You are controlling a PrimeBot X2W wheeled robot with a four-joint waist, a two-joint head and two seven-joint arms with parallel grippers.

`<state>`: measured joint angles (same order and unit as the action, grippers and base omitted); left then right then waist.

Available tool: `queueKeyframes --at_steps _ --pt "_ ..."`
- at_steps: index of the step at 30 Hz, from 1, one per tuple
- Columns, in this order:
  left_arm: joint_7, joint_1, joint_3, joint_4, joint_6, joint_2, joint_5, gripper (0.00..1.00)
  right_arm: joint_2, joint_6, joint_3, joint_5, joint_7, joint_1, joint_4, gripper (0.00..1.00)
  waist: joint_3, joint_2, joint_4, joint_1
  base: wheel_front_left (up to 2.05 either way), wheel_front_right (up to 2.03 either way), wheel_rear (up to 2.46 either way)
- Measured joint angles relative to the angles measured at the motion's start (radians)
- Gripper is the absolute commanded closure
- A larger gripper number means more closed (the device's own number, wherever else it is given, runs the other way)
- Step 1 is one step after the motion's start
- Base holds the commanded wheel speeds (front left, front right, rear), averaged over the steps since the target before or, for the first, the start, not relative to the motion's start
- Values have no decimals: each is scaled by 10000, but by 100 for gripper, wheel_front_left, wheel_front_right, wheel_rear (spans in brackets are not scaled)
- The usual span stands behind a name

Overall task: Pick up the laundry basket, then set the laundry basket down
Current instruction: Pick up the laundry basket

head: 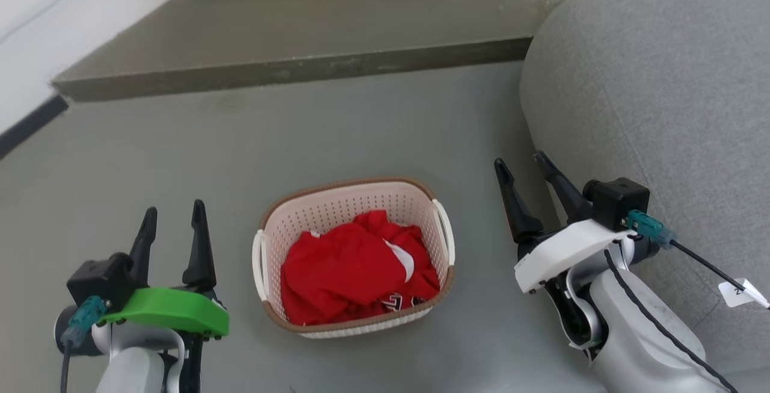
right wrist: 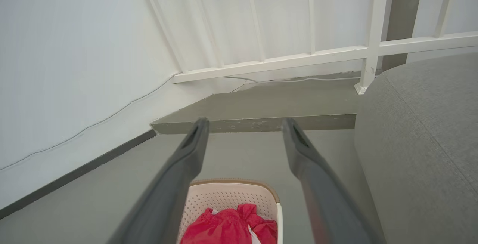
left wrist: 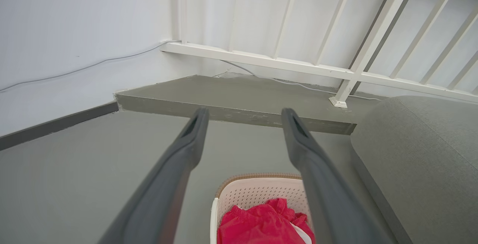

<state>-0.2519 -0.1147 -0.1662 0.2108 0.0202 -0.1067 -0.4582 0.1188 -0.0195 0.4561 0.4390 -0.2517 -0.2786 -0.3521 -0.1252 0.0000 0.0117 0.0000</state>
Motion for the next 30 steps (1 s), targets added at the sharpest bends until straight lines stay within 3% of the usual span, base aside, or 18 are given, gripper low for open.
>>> queueKeyframes --at_steps 30 --pt "2 -1939 144 454 -681 -314 -94 0 -290 -178 -280 -372 0 -1753 -399 0 -3488 0 253 0 0 0 0"
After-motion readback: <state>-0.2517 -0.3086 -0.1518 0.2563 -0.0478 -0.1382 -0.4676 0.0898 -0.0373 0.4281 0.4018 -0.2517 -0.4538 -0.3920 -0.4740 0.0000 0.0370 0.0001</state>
